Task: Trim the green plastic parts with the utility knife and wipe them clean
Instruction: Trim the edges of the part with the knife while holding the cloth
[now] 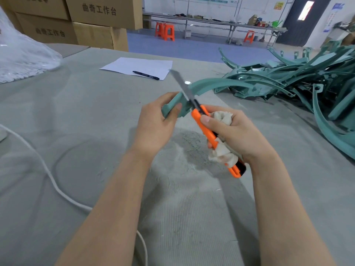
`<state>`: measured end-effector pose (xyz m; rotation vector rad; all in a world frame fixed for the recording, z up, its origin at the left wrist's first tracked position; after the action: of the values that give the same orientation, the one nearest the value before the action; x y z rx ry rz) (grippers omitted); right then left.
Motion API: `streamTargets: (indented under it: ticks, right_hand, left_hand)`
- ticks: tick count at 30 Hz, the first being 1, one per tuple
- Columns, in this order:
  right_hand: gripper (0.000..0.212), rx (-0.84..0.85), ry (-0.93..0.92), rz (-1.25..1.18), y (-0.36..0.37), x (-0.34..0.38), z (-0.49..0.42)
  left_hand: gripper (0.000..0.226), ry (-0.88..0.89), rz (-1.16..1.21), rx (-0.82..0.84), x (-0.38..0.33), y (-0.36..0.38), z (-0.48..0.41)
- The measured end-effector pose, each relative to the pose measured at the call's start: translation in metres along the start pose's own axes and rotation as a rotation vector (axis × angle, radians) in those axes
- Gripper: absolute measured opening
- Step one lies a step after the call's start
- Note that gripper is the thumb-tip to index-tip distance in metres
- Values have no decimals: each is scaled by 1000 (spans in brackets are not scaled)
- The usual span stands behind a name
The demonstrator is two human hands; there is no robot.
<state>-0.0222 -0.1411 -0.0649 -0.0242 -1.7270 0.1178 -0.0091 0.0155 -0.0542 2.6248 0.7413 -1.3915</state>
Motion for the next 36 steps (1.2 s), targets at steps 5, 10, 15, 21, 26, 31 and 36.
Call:
streamTargets:
  ticks: [5,10,15,21,26,31,36]
  right_hand:
    - [19,125,-8,25,19,3,7]
    - [21,100,5,-51,11,9,9]
    - [25,-134,0,-7,-24,8,3]
    - [18,-16,-14,65,-7,5,3]
    - [17,88,-15,72,9,6,8]
    - [18,126,-9,43,11,7,11]
    - [28,280,1,50,30,4,18]
  left_hand:
    - [16,-36,-30,4,7,-1,-1]
    - [22,-23,2,-16,2,-2,-1]
    - [23,-13,31,-33,1,-6,-2]
    - [22,-15,7,-34,3,-5,-3]
    - [18,-40,-1,-40,6,-7,-3]
    - [17,-40,7,-34,6,-7,-4]
    - [25,-94,103,-28,10,-5,-4]
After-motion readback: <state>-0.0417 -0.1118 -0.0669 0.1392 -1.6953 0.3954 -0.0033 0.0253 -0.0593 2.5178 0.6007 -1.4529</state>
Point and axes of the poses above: each hand's wrist, its own z-axis away from the middle knuckle, its own y-axis out of the palm, x = y × z, the point moved 9 cm from there along -z, towards the middle knuckle, and after that the axes turned 12 degrees about -x, right-handed, at the moved point
